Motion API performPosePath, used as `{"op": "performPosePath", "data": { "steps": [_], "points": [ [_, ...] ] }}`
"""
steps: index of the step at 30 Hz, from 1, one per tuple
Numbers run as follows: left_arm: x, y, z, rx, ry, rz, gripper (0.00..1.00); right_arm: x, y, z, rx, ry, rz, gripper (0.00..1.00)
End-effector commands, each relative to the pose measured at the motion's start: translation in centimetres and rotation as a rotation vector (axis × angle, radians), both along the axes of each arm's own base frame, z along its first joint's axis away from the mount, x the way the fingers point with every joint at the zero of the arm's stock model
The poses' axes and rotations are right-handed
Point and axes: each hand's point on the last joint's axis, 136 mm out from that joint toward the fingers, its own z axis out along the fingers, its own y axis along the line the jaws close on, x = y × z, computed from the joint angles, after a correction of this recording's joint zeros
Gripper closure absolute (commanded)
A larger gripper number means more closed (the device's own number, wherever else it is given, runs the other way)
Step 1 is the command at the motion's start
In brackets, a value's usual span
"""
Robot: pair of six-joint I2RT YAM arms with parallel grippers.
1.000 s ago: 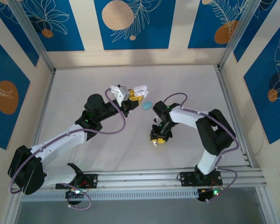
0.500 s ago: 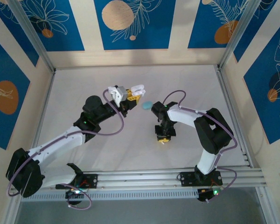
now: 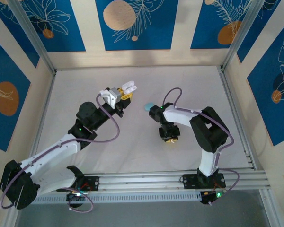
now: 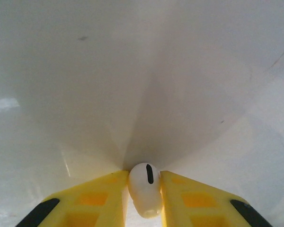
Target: Insert wireless bluetooth earbuds into charging case
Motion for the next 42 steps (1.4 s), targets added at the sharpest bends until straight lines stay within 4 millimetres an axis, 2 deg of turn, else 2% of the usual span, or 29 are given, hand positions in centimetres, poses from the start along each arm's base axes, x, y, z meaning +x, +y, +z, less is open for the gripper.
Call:
{"op": "performPosePath", "data": {
  "steps": [1,5,10,13,18,31,35,39,42],
  "points": [
    [-0.1,0.4,-0.1,0.007,-0.006,0.025,0.81,-0.6,1.2,0.4,-0.015,-0.015,-0.019,0.74],
    [0.1,0.2,0.0,0.002,-0.002,0.021,0.81,-1.3,2.5,0.6,-0.025,-0.029,0.006,0.72],
    [0.2,0.1,0.2,-0.013,-0.001,0.019,0.81,-1.3,3.3,1.0,-0.091,-0.107,0.06,0.79],
    [0.1,0.3,0.4,-0.018,-0.005,0.024,0.81,-1.5,4.9,0.4,-0.029,-0.087,0.099,0.81],
    [-0.1,0.6,0.6,-0.021,-0.005,0.032,0.81,-2.7,6.3,0.2,0.009,-0.04,0.089,0.81],
    [-0.3,1.2,0.9,-0.038,-0.008,0.05,0.81,-6.0,7.6,1.1,-0.05,-0.109,0.062,0.73],
    [-0.6,1.7,1.3,-0.05,-0.012,0.06,0.8,-6.1,8.0,1.6,-0.048,-0.146,0.066,0.79],
    [-0.9,2.1,1.4,-0.051,-0.011,0.065,0.8,-5.4,7.5,1.3,-0.007,-0.14,0.037,0.84],
    [-1.0,2.3,1.4,-0.049,-0.006,0.071,0.8,-6.0,9.2,0.8,0.11,-0.071,0.082,0.82]
  ]
}}
